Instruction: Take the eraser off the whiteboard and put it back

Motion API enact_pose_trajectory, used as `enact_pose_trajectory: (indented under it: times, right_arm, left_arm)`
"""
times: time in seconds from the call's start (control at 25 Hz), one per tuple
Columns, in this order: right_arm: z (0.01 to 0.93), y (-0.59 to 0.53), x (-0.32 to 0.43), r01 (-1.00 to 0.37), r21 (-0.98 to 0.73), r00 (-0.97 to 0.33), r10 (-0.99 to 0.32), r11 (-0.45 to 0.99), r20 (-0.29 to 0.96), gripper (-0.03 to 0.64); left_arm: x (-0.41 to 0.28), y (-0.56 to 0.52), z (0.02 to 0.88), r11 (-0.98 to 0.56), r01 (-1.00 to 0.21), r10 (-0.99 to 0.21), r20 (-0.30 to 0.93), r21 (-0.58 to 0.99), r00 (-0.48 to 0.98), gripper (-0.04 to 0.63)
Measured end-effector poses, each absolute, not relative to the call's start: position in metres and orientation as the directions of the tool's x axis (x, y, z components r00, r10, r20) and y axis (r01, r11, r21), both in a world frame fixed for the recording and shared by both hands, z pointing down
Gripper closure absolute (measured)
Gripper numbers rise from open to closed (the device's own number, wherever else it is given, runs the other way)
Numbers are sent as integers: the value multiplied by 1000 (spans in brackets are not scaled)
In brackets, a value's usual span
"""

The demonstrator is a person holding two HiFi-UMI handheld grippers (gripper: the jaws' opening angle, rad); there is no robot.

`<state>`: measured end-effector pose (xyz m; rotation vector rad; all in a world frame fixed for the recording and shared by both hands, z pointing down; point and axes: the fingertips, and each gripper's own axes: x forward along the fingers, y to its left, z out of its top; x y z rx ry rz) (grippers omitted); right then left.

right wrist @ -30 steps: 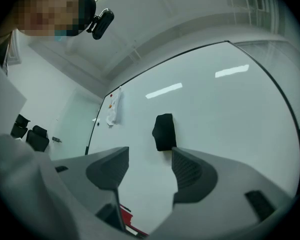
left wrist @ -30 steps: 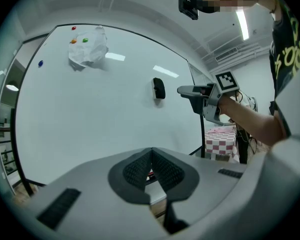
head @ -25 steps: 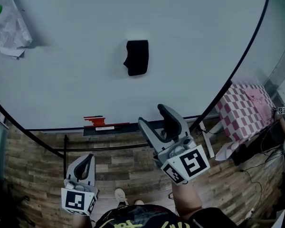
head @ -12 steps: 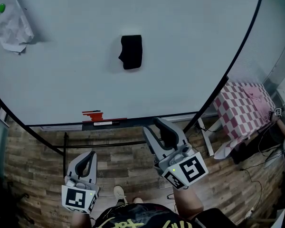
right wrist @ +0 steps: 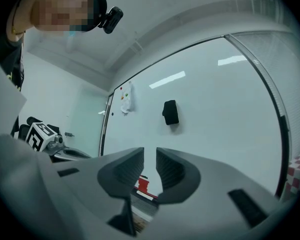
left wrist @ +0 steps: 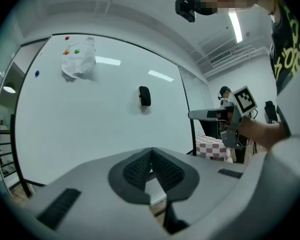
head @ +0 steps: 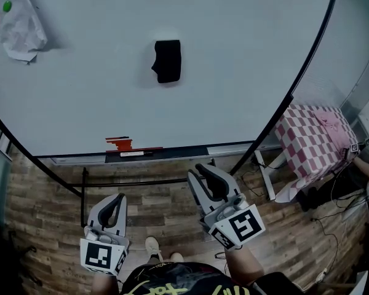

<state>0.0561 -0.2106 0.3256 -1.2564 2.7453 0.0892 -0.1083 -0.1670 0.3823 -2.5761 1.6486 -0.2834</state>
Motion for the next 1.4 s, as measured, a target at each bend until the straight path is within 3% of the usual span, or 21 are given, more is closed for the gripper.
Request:
enact_pose_trajectory:
  times: [0.68,0.92,1.4]
  right_arm:
    - [342,-182,54,-725,-1,-684,-721,689,-109,592]
    - [345,-174,59,-716,-8,-693,-712,698,-113,594]
    - [352,-167,63,-704,-15,-705,-702,710,-104,597]
  left_arm:
    - [-97,-145,378,-406,-901,-914,54,-156,402,589]
    - [-90,-139,375,-386,-918,-923,46,-91,383,589]
    - [-86,-135,378,-389,-907,-921,45,-160,387,589]
